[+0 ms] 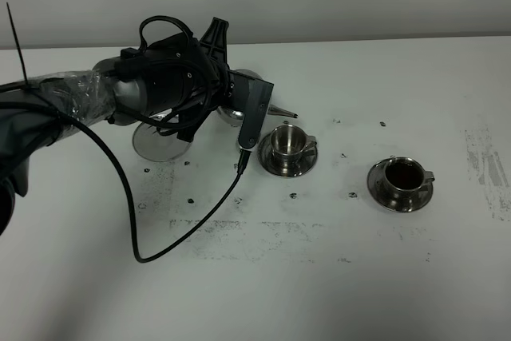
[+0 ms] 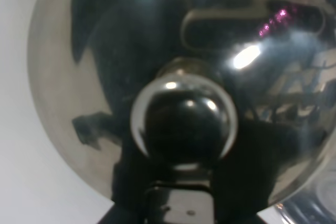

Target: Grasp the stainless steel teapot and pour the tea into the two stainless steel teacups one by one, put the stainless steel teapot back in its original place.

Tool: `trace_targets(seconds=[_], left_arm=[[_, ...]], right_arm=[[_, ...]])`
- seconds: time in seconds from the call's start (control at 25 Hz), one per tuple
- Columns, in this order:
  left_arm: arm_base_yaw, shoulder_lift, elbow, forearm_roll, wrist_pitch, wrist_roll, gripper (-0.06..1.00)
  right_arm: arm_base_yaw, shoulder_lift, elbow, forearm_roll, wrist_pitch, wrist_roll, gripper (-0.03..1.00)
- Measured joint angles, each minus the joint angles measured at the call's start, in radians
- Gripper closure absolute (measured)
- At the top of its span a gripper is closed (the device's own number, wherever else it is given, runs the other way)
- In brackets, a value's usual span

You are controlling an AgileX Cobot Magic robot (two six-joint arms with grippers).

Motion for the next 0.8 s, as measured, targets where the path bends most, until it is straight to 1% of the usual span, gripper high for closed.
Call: trace_targets(seconds=[0.16,0.4,0.8], left_arm=[[-0.003,0.019,-0.010,0.040,0.023,0.005,0.77],[-0.007,0.026,-0.017,0.050,0.021,0.078,0.77],[-0.012,0.026,-0.017,0.120,0.008,0.085,0.77]], right_arm=[[0.000,0.000,0.000,0.000,0.000,0.000,0.73],[0.000,0.000,0.000,0.000,0.000,0.001,0.73],[0.000,0.000,0.000,0.000,0.000,0.000,0.73]])
